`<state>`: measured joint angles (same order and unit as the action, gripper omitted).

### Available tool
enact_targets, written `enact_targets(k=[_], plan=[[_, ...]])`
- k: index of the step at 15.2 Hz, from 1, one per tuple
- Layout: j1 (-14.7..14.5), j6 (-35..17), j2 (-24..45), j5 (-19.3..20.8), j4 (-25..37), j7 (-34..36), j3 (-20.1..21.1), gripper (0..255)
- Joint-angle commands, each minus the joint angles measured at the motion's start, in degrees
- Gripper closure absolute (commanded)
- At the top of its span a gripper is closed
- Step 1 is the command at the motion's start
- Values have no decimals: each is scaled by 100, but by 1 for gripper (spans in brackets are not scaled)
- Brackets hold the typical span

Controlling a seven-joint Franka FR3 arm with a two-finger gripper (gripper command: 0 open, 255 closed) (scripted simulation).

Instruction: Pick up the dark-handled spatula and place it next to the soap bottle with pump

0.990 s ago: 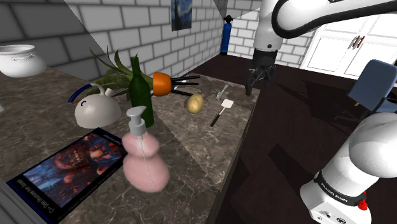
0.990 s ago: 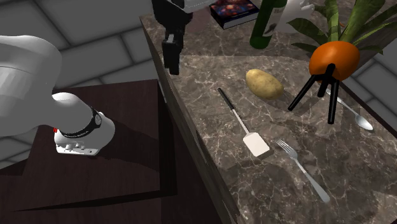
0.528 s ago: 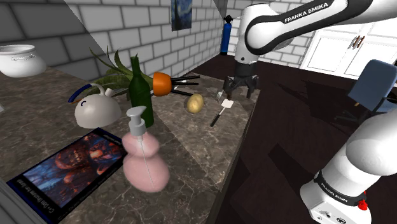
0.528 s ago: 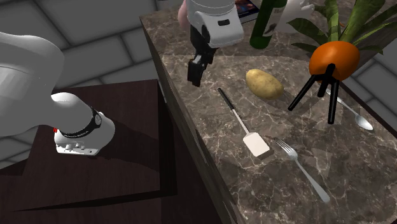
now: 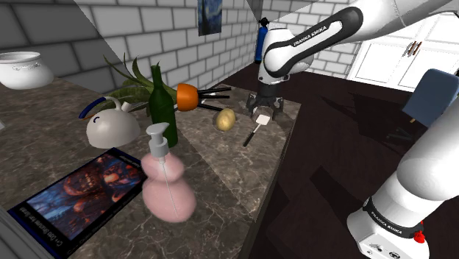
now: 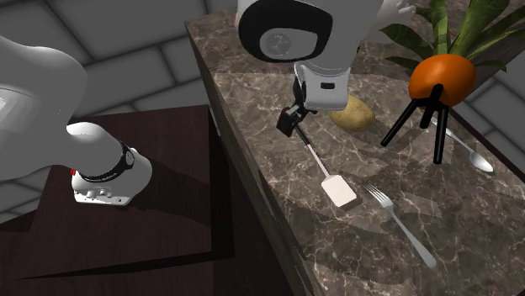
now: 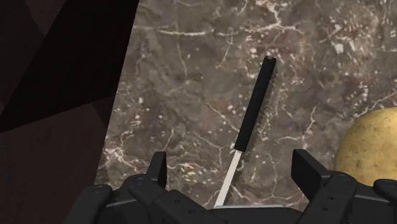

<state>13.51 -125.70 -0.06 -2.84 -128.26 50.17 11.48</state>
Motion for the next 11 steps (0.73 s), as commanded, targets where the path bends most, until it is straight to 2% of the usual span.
enact_targets(k=[1, 5, 11], plan=[[64, -209, 427, 44, 241, 484, -62, 0], [145, -583, 1164, 68, 651, 1316, -264, 0], [124, -969, 1488, 99, 593, 1427, -301, 0]])
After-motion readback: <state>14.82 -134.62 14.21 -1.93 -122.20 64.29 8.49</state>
